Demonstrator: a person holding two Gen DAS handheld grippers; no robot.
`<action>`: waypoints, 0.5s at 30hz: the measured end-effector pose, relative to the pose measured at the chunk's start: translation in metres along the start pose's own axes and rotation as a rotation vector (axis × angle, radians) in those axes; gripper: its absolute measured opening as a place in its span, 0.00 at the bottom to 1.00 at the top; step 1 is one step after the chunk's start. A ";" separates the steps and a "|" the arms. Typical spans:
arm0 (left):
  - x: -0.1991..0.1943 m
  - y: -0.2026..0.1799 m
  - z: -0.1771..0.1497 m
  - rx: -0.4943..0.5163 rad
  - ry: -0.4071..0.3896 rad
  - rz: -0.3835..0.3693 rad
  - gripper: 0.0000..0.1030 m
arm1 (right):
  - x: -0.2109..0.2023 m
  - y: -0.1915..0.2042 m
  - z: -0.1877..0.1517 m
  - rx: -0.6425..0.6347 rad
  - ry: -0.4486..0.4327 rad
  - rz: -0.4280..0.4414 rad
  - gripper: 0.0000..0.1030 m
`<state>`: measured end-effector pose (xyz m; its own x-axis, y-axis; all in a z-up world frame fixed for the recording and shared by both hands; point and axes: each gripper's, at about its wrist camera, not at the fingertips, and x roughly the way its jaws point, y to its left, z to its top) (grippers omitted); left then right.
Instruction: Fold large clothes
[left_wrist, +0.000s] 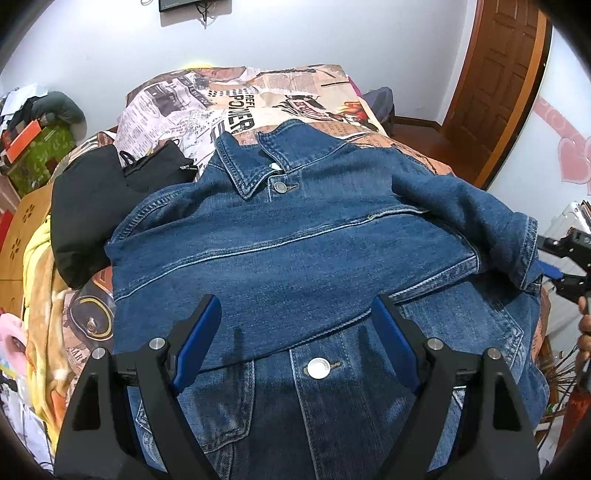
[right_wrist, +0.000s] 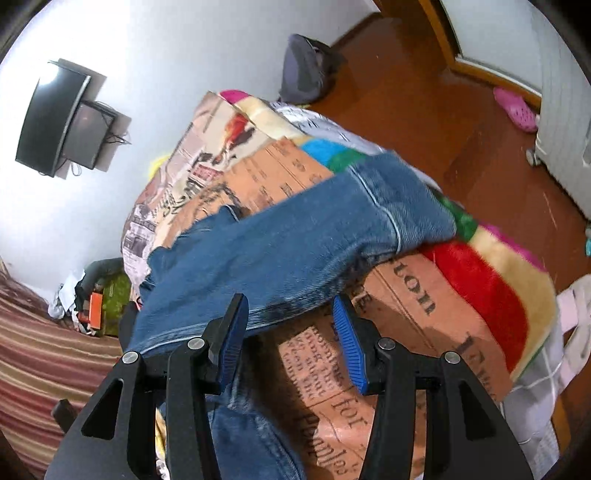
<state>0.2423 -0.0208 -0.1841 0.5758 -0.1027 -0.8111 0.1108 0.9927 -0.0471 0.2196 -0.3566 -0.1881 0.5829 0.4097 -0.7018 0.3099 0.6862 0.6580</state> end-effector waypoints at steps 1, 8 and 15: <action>0.000 0.000 0.000 -0.001 -0.001 0.000 0.80 | 0.005 -0.001 0.001 0.001 0.007 0.000 0.43; 0.000 0.004 0.000 -0.007 -0.004 0.002 0.80 | 0.018 0.003 0.011 -0.052 -0.019 0.005 0.43; -0.005 0.013 0.000 -0.026 -0.018 0.006 0.80 | 0.013 0.023 0.018 -0.120 -0.068 -0.005 0.12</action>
<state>0.2406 -0.0070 -0.1807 0.5911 -0.0979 -0.8006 0.0861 0.9946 -0.0581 0.2476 -0.3460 -0.1772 0.6326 0.3674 -0.6818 0.2227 0.7568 0.6145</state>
